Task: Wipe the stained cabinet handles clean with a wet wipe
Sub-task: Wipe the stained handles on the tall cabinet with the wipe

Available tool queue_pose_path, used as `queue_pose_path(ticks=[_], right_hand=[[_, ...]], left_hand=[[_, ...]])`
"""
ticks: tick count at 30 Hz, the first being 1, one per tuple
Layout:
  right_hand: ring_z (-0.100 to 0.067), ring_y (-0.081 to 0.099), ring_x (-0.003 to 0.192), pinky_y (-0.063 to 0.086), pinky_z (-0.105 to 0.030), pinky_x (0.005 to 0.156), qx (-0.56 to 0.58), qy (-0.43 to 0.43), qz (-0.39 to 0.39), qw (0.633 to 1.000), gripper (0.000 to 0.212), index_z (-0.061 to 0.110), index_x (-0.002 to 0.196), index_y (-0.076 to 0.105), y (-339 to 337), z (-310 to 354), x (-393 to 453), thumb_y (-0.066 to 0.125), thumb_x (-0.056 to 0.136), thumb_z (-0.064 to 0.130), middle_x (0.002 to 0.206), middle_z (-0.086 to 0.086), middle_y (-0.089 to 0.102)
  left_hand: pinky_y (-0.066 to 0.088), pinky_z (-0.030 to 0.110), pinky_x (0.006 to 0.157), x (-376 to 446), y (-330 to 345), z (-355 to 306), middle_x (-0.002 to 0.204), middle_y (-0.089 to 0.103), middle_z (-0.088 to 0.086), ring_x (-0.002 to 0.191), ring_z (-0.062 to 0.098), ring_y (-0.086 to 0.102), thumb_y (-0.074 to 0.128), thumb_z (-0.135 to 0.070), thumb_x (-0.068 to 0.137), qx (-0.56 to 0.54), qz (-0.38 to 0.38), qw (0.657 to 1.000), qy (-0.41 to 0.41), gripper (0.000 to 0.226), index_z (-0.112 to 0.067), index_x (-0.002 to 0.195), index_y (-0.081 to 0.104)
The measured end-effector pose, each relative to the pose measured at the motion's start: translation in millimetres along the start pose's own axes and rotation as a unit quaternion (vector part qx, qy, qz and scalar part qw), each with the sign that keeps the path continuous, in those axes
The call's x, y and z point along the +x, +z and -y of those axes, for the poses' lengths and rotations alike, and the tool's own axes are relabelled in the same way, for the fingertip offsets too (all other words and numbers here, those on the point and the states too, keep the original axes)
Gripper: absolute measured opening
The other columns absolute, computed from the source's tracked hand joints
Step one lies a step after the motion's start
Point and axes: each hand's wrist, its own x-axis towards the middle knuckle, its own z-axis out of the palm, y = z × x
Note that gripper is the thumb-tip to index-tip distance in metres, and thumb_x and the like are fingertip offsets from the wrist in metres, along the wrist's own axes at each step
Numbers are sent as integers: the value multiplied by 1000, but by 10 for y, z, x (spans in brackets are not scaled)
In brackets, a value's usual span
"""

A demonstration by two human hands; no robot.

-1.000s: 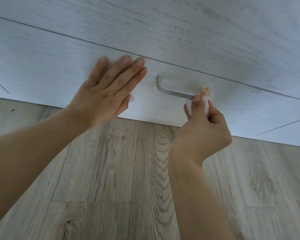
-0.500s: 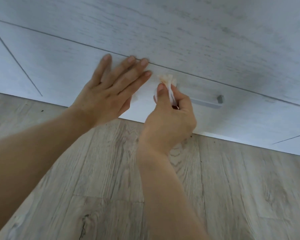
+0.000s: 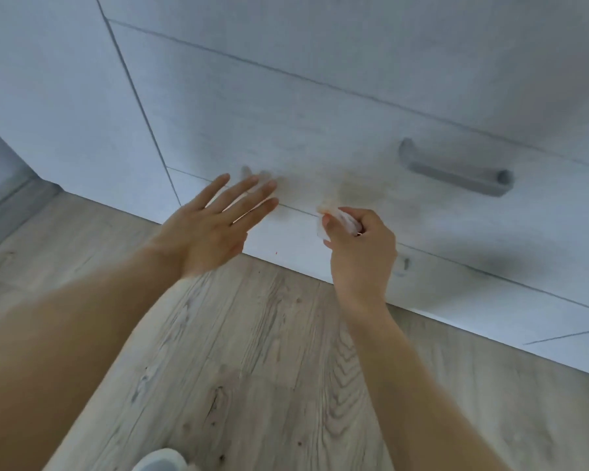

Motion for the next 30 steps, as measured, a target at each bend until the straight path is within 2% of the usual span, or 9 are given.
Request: queue_pose_path(ticks=[3,7,10,15,18,22,26,28,30], right_hand=[[-10,63,76,56,-30,70,-34,6,61,998,10,24,83,62,-213,534,-50,69,82,17,74,19,59],[-4,60,70,40,-4,52,-116,-11,142,983,9,25,84,61,-514,1379,-130,67,83,18,74,19,58],[-3,55,73,38,-5,55,-191,-45,192,962,7,19,90,63,-752,2077,-183,65,84,17,83,11,60],[-5,53,74,37,-7,58,-250,-87,239,934,11,16,97,64,-1174,3440,-211,63,86,17,93,4,62],[-11,56,80,38,-11,60,-271,-118,257,920,9,14,94,64,-1375,4325,-204,64,85,16,95,-1,64],[-17,59,89,36,-15,66,-311,-185,265,894,14,12,95,63,-1510,5376,-209,64,87,24,95,-3,65],[-24,60,90,42,-26,71,-316,-246,254,880,17,7,91,64,-1372,6115,-286,63,88,24,92,-9,67],[-23,61,89,41,-25,69,-314,-276,242,876,15,6,92,64,-1186,6361,-387,63,88,21,93,-8,67],[-18,59,81,38,-15,61,-302,-292,229,878,14,7,92,64,-944,6533,-532,63,88,20,91,-5,67]], left_hand=[[20,46,116,22,-585,66,155,20,10,142,27,25,53,-31,91,-15,73,996,-51,67,-8,147,25],[-3,41,118,227,-1468,202,155,-10,3,147,21,4,33,-36,99,-66,164,980,-87,63,-15,147,-3],[7,42,118,424,-2254,432,157,13,5,144,23,19,43,-35,97,-75,163,979,-98,59,-15,149,23],[36,50,106,738,-3669,967,140,49,12,127,28,49,73,-31,78,-109,141,973,-144,58,-10,130,58],[40,52,102,875,-4440,1317,136,53,12,124,29,53,75,-28,76,-112,113,971,-180,56,-9,127,61],[43,51,100,1011,-5247,1758,132,57,10,120,27,56,48,-26,89,-100,67,966,-229,42,-9,124,64],[49,52,92,1060,-5703,2198,123,63,11,111,28,63,84,-21,65,-101,33,962,-251,57,-7,118,67],[49,52,92,958,-5798,2437,123,63,12,111,28,63,84,-21,65,-94,22,963,-250,59,-6,119,67],[47,52,95,781,-5826,2695,125,62,13,113,29,61,81,-22,69,-86,29,966,-244,57,-6,121,65]])
